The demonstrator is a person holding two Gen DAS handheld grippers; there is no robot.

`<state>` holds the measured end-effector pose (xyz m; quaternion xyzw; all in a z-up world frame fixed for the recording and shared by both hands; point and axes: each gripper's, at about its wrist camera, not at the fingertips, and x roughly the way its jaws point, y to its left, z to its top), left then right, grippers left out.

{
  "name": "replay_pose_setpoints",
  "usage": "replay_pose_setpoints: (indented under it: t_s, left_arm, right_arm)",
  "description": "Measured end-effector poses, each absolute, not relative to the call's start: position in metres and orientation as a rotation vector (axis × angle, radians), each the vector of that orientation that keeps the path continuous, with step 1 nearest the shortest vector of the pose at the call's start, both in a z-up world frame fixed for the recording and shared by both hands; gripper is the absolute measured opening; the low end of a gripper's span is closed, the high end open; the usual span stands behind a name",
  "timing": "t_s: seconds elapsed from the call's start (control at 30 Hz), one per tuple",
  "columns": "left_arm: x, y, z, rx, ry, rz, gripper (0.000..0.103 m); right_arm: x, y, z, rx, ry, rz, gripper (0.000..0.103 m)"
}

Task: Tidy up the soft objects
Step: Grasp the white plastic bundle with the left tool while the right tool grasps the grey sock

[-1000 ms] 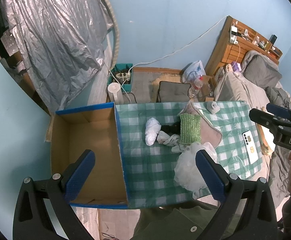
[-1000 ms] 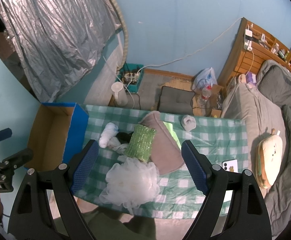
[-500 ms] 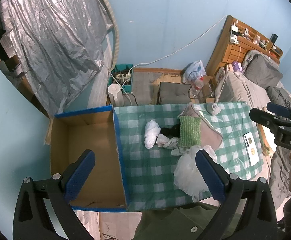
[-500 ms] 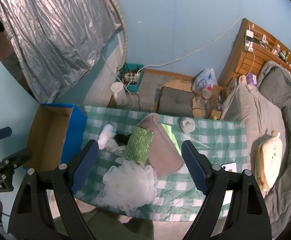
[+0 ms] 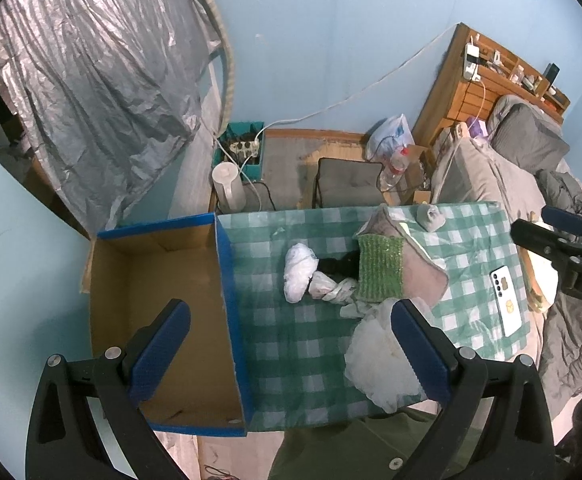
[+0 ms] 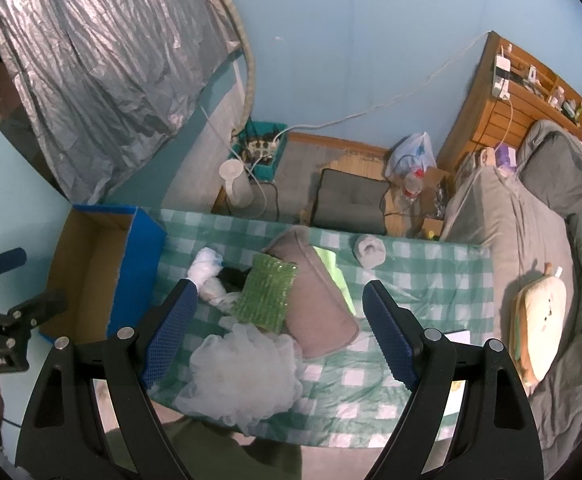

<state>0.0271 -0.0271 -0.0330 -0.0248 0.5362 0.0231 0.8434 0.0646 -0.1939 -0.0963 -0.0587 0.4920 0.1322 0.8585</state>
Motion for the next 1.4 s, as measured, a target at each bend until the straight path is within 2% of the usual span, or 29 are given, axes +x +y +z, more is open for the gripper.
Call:
replay_pose_setpoints:
  t_s: [0.5,0.77,1.4]
  left_arm:
    - [0.080,-0.021,-0.074,-0.020,1.209,0.046,0.101]
    - [0.108,-0.025,-0.096,0.008,1.222,0.019,0.101]
    - [0.154,-0.034,-0.189,0.004,1.371,-0.018,0.101]
  right_arm:
    - [0.120,-0.243,-0.120,-0.129,1.082,0.263,0.084]
    - [0.155,-0.257,-0.156,-0.127,1.130,0.271,0.084]
    - [0.229,-0.276,-0.249,-0.125,1.232,0.243,0.084]
